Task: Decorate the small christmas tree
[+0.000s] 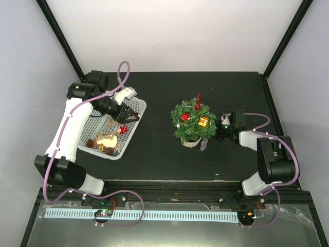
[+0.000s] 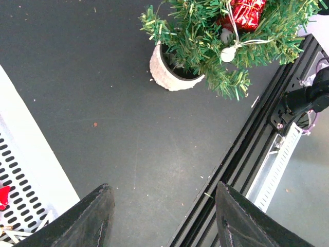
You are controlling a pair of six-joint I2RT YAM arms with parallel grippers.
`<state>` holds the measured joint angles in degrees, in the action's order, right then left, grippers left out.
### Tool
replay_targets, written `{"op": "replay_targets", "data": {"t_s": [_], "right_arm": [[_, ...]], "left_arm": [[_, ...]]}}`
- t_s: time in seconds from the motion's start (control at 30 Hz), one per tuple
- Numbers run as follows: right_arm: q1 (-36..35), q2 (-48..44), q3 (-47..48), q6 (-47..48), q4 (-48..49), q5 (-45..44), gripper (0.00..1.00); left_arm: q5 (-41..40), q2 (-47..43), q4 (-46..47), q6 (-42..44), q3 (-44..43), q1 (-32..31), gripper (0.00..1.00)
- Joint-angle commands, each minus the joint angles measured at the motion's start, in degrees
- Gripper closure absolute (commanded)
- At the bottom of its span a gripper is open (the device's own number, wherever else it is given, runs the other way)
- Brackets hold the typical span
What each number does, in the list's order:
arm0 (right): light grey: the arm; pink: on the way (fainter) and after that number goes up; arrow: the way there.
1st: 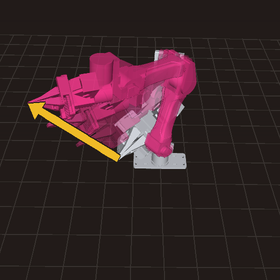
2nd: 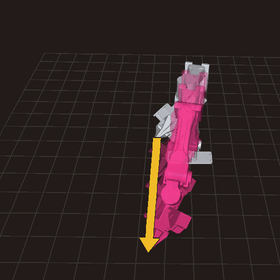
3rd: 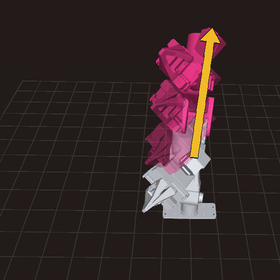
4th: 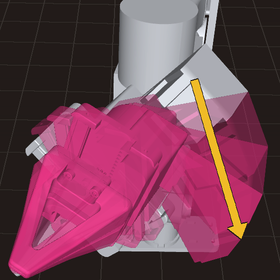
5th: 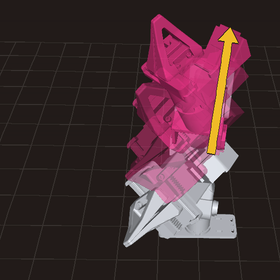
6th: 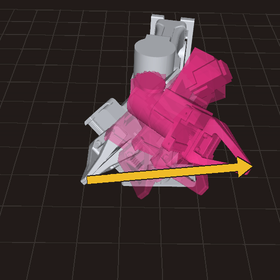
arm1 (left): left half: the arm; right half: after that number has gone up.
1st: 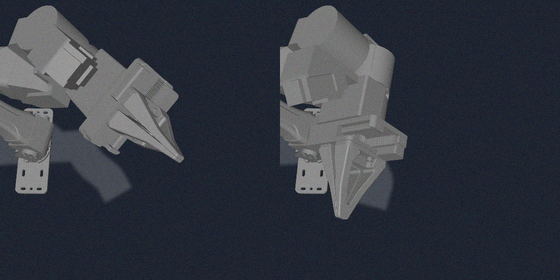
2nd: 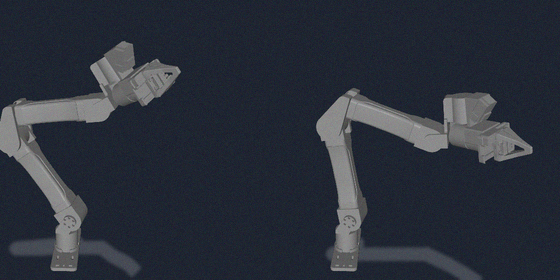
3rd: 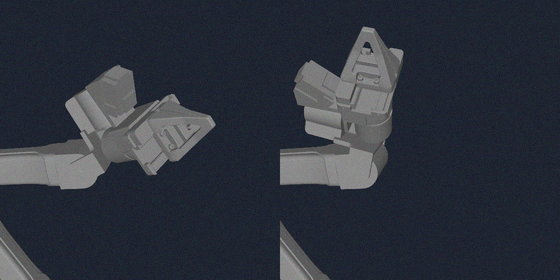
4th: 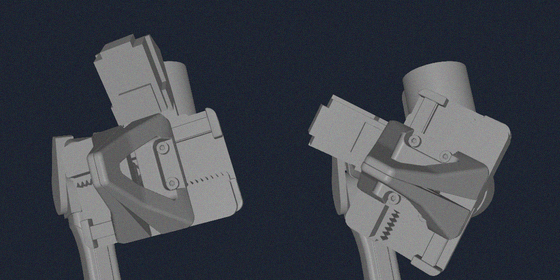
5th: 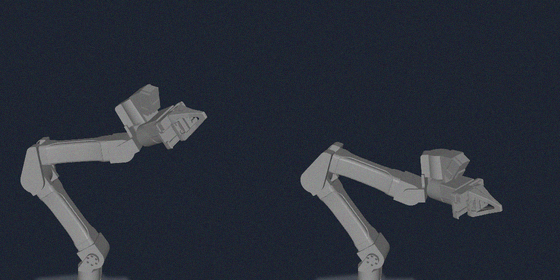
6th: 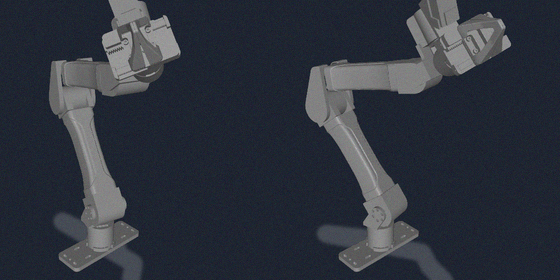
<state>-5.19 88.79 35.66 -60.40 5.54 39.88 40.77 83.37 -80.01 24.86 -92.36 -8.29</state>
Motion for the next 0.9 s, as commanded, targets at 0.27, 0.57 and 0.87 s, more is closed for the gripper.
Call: {"op": "replay_targets", "data": {"t_s": [0.27,0.57,0.87], "right_arm": [[-4.1,1.7,-1.5,-1.2,4.7,1.6,0.77],[-6.5,-2.7,-7.4,-2.0,5.1,0.8,0.78],[-9.8,-9.8,-12.1,-4.1,4.5,-0.7,0.79]], "left_arm": [[0.3,0.5,0.8,-0.2,-1.5,1.1,0.45],[0.2,0.0,0.7,0.1,-1.3,1.9,0.45],[0.3,-0.3,0.9,0.0,-1.2,2.3,0.45]]}}
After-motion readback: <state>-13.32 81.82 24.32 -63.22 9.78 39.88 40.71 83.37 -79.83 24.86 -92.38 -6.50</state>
